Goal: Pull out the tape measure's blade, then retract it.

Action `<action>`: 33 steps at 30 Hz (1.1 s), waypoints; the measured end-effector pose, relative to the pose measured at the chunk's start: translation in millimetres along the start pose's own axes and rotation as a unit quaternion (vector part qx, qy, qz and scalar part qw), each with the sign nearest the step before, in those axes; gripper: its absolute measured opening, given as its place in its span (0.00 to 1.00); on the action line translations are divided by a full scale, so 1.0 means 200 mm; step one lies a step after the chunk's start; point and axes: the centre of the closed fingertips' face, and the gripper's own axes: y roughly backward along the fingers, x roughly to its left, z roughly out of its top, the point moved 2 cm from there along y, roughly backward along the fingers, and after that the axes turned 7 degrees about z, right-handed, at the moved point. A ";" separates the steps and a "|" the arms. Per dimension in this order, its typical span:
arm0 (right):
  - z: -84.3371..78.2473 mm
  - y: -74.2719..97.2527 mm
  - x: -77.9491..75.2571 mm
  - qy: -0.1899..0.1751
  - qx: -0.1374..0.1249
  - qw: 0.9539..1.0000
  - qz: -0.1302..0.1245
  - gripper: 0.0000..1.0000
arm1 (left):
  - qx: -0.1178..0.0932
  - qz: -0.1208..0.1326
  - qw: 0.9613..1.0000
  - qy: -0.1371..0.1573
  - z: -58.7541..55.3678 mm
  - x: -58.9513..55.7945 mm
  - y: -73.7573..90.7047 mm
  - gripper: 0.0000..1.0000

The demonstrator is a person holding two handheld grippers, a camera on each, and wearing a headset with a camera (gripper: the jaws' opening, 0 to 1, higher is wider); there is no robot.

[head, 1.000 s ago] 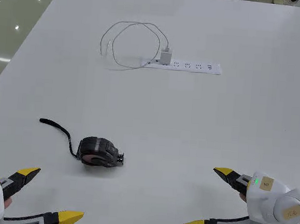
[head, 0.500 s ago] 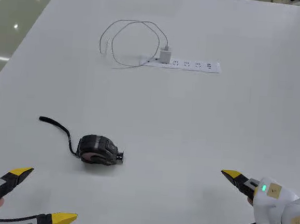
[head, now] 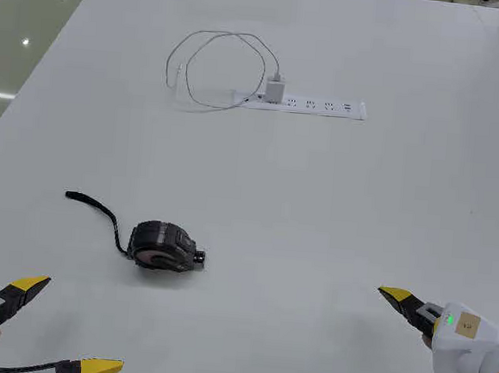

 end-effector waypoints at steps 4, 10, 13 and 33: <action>-0.01 0.01 0.00 -0.002 0.000 1.000 -0.002 0.99 | 0.000 0.002 1.000 0.001 0.00 0.01 0.01 0.96; -0.01 0.02 0.01 -0.003 -0.002 1.000 -0.006 0.99 | 0.003 0.004 1.000 0.002 -0.02 0.02 0.02 0.96; -0.02 0.02 0.01 -0.005 -0.003 1.000 -0.007 0.99 | 0.003 0.006 1.000 0.004 -0.02 0.02 0.03 0.96; -0.01 0.02 0.01 -0.006 -0.002 1.000 -0.006 0.99 | 0.004 0.003 1.000 0.003 -0.01 0.03 0.03 0.95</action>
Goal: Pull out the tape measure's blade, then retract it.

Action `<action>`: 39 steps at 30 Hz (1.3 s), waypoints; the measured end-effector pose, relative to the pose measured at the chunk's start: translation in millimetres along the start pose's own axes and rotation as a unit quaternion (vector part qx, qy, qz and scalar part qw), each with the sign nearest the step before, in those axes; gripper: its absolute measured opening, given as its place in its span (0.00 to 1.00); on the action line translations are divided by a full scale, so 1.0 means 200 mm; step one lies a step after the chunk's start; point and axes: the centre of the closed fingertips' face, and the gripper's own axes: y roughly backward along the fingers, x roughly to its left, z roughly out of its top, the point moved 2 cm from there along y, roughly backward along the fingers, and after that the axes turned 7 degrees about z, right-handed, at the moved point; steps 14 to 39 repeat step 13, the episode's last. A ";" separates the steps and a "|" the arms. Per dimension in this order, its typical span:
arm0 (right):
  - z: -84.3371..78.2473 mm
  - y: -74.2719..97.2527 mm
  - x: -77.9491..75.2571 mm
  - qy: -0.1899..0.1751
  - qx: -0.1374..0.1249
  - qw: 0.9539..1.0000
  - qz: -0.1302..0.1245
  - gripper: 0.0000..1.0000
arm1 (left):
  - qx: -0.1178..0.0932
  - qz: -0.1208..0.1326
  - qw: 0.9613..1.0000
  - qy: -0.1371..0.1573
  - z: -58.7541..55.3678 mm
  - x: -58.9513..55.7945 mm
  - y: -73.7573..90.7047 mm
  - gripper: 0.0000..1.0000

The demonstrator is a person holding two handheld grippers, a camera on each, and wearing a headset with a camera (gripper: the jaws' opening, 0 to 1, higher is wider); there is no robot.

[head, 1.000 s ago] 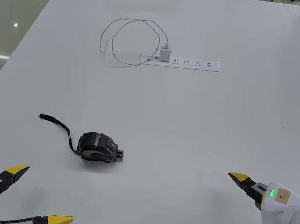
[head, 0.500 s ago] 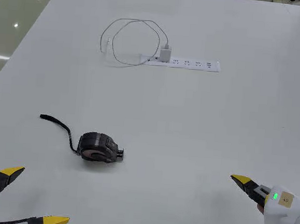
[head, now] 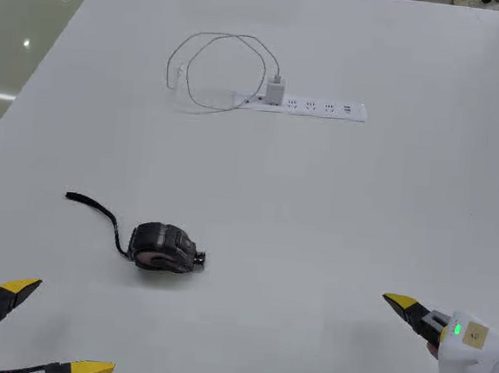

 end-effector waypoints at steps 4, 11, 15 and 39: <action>0.00 0.00 0.00 -0.001 0.000 1.000 0.000 0.99 | 0.001 -0.001 1.000 0.001 0.00 0.00 0.00 0.95; -0.01 0.00 0.01 0.000 0.000 1.000 0.000 0.99 | 0.001 -0.001 1.000 0.001 0.00 0.00 0.00 0.95; 0.00 0.00 0.00 -0.001 0.000 1.000 -0.001 0.99 | 0.001 -0.002 1.000 0.000 0.00 0.00 0.00 0.95; 0.00 0.00 0.00 -0.001 0.000 1.000 -0.001 0.99 | 0.001 -0.002 1.000 0.000 0.00 0.00 0.00 0.95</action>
